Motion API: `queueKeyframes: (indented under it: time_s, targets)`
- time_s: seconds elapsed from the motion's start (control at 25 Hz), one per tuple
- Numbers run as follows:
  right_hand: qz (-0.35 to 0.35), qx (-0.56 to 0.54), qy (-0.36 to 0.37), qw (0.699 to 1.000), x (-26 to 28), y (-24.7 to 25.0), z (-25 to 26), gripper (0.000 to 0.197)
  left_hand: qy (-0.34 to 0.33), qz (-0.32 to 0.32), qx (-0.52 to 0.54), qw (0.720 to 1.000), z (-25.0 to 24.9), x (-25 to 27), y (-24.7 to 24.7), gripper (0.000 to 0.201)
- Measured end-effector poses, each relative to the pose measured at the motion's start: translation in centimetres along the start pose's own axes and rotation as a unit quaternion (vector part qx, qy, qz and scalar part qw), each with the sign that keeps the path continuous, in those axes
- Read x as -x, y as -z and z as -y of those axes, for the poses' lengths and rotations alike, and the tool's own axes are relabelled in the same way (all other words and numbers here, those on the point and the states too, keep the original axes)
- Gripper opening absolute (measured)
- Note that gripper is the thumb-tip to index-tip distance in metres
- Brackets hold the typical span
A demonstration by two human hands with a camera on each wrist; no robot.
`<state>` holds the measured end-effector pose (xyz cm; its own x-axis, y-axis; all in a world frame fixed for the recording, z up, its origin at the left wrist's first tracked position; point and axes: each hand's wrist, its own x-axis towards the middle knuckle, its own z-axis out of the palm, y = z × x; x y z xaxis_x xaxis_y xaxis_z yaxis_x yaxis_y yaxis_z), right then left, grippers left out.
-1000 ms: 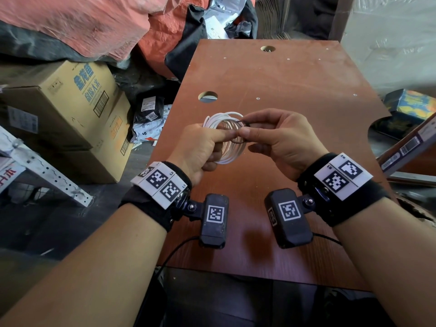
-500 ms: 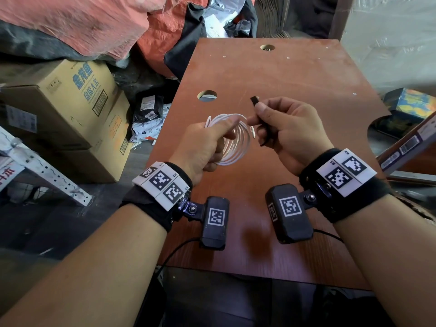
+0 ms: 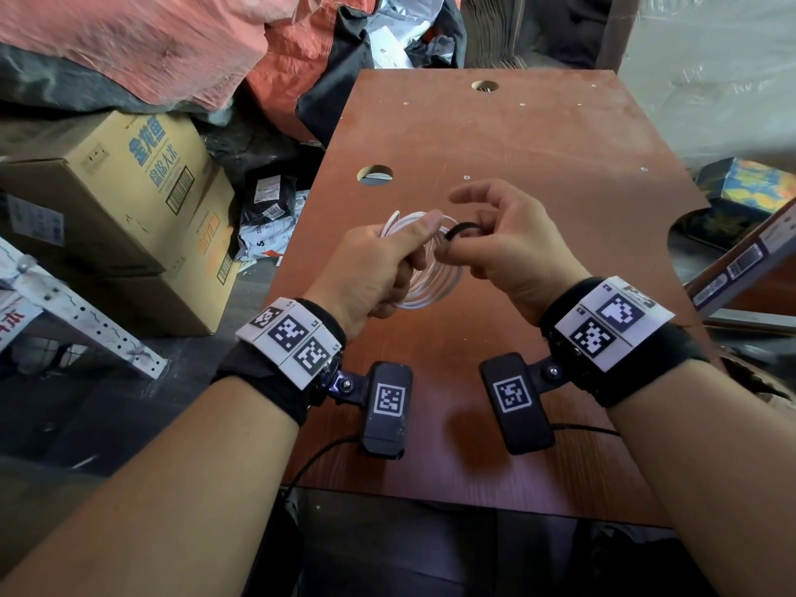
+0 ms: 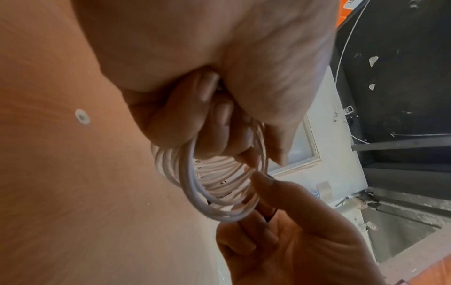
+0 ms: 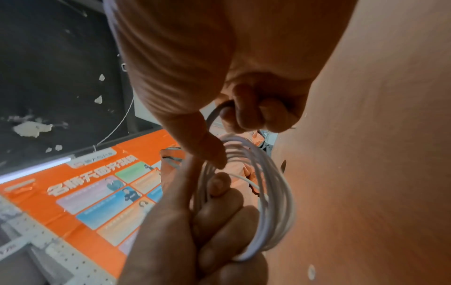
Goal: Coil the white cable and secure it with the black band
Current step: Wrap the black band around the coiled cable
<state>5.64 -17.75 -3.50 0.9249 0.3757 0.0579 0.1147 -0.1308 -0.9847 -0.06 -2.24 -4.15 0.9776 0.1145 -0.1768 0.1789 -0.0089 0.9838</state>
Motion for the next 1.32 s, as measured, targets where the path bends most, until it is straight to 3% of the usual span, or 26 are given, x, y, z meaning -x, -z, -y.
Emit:
queueKeyframes:
  time_s: [0.08, 0.24, 0.4, 0.6, 0.84, 1.16, 1.32]
  targets:
    - [0.019, 0.046, 0.011, 0.999, 0.1, -0.2, -0.2, 0.051, -0.012, 0.019, -0.011, 1.0, -0.1, 0.3, 0.0, 0.05]
    - [0.06, 0.032, 0.018, 0.998, 0.2, 0.1, 0.3, 0.05, 0.004, 0.084, 0.013, 0.996, -0.3, 0.5, 0.6, 0.068]
    - [0.118, 0.043, 0.022, 0.992, 0.7, 0.5, 0.8, 0.057, -0.005, 0.146, 0.009, 0.989, 0.0, 0.4, 1.1, 0.064]
    - [0.128, 0.078, 0.048, 0.987, 0.6, 0.7, 0.8, 0.026, -0.012, 0.183, 0.017, 0.983, 0.2, 0.5, 1.3, 0.064]
    - [0.092, 0.16, 0.086, 0.979, 0.2, 1.6, 1.0, 0.008, -0.024, 0.14, 0.005, 0.99, 0.2, 0.5, 0.9, 0.062]
    - [0.108, 0.292, 0.105, 0.945, -0.4, 2.1, 0.4, 0.015, -0.096, 0.097, -0.179, 0.974, 0.1, 0.3, 1.3, 0.028]
    - [0.089, 0.325, 0.102, 0.936, -0.6, 2.0, 0.2, 0.016, -0.124, 0.08, -0.188, 0.971, -0.2, 0.5, 1.1, 0.02]
